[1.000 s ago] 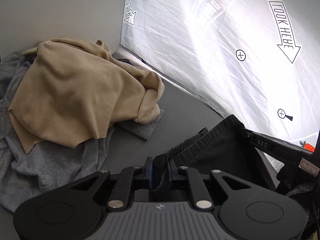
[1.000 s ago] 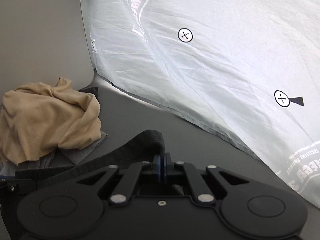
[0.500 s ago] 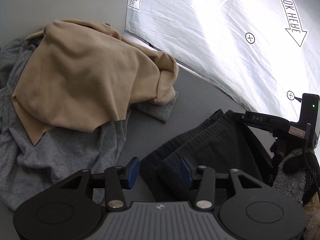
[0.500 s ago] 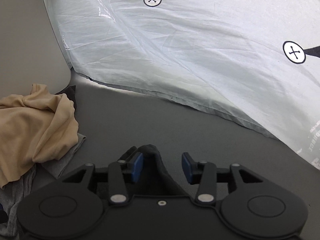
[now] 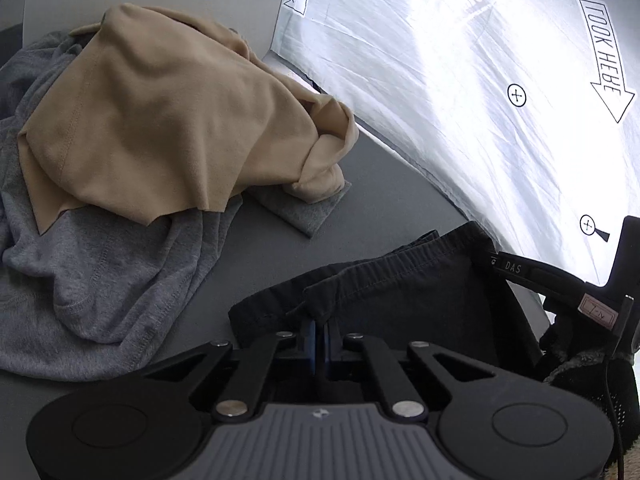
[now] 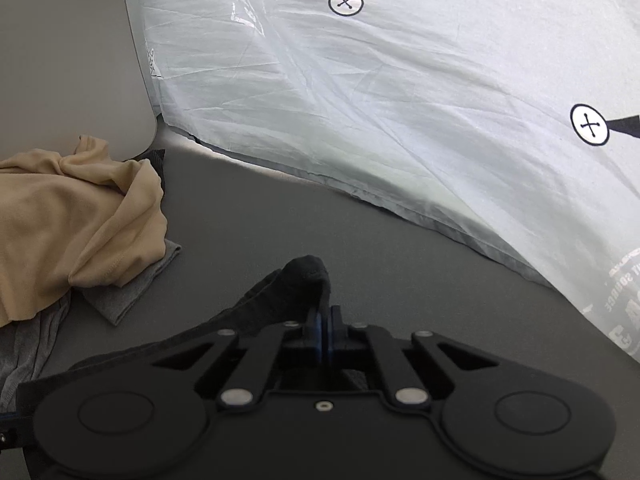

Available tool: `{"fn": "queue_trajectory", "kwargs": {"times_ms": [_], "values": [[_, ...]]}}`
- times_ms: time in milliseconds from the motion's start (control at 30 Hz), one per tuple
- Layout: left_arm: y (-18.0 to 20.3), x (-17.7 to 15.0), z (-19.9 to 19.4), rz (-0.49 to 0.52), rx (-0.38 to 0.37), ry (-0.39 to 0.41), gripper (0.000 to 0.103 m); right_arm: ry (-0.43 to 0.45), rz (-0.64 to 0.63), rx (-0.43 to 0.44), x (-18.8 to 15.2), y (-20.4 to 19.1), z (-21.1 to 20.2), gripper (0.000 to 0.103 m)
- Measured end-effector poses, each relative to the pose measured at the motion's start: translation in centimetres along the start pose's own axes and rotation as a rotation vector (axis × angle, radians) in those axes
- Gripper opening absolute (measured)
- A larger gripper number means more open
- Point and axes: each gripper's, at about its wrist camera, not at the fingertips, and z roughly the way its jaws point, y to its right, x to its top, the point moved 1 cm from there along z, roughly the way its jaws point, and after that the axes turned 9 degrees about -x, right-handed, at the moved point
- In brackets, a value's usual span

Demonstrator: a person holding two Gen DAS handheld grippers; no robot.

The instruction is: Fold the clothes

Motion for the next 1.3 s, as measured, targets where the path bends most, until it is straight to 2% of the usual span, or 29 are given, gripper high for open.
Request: {"fn": "queue_trajectory", "kwargs": {"times_ms": [67, 133, 233, 267, 300, 333, 367, 400, 433, 467, 533, 600, 700, 800, 867, 967, 1000, 1067, 1167, 1233, 1267, 1300], "values": [[0.7, 0.9, -1.5, 0.052, 0.015, 0.067, 0.004, 0.048, 0.013, 0.022, 1.2, -0.2, -1.2, 0.003], [0.8, 1.6, -1.6, 0.098, 0.027, 0.084, 0.005, 0.07, 0.024, 0.046, 2.6, -0.5, -1.6, 0.003], [-0.2, 1.0, 1.1, 0.106, 0.101, -0.006, 0.01, -0.053, -0.02, 0.006, 2.7, -1.7, 1.6, 0.008], [-0.6, 0.5, 2.1, 0.117, 0.137, -0.033, 0.012, -0.093, -0.039, -0.038, 2.0, -2.2, 2.6, 0.021], [-1.0, 0.1, 3.1, 0.129, 0.173, -0.06, 0.019, -0.113, -0.045, -0.066, 1.3, -2.5, 3.1, 0.027], [-1.3, 0.0, 2.8, 0.134, 0.178, -0.048, 0.023, -0.108, -0.034, -0.076, 0.9, -2.5, 2.7, 0.027], [-1.6, 0.0, 2.2, 0.131, 0.17, -0.023, 0.023, -0.087, -0.017, -0.084, 0.7, -2.1, 1.5, 0.035], [-1.7, 0.1, 1.6, 0.132, 0.165, -0.01, 0.026, -0.054, -0.005, -0.093, 0.3, -1.4, -0.1, 0.048], [-1.7, 0.1, 1.0, 0.134, 0.159, 0.002, 0.03, -0.027, -0.002, -0.109, -0.3, -0.6, -1.9, 0.055], [-1.7, 0.0, 0.4, 0.156, 0.162, 0.002, 0.031, -0.008, -0.005, -0.134, -1.0, 0.1, -3.9, 0.066], [-1.3, -0.4, -0.2, 0.2, 0.165, -0.008, 0.032, 0.02, -0.012, -0.179, -2.7, 1.5, -7.7, 0.071], [-0.3, -1.0, -1.1, 0.24, 0.156, -0.019, 0.033, 0.004, -0.031, -0.236, -5.5, 3.0, -11.7, 0.075], [2.1, -2.6, -2.6, 0.31, 0.125, -0.028, 0.036, -0.053, -0.063, -0.365, -11.1, 6.6, -17.8, 0.075], [5.2, -4.8, -4.3, 0.38, 0.078, -0.032, 0.044, -0.117, -0.034, -0.489, -16.7, 11.3, -23.2, 0.073], [7.2, -6.5, -5.3, 0.407, 0.042, -0.043, 0.044, -0.148, 0.033, -0.56, -20.5, 15.1, -26.6, 0.068], [10.7, -10.0, -6.6, 0.467, -0.008, -0.067, 0.045, -0.167, 0.128, -0.642, -25.2, 20.3, -30.5, 0.067], [11.9, -11.1, -7.1, 0.487, -0.018, -0.071, 0.045, -0.167, 0.15, -0.641, -26.2, 21.9, -31.2, 0.067], [14.0, -13.0, -8.1, 0.515, -0.042, -0.077, 0.047, -0.167, 0.182, -0.585, -27.4, 24.5, -31.4, 0.067], [16.5, -15.7, -9.2, 0.539, -0.071, -0.102, 0.05, -0.176, 0.162, -0.513, -28.5, 27.2, -29.9, 0.068], [17.9, -17.1, -9.6, 0.562, -0.07, -0.107, 0.05, -0.186, 0.15, -0.489, -28.9, 28.1, -28.2, 0.038], [18.5, -17.7, -9.8, 0.575, -0.066, -0.105, 0.05, -0.174, 0.177, -0.467, -28.9, 28.6, -27.6, 0.02], [19.0, -18.0, -9.9, 0.579, -0.059, -0.1, 0.05, -0.158, 0.216, -0.461, -28.9, 29.1, -27.1, 0.019]]}}
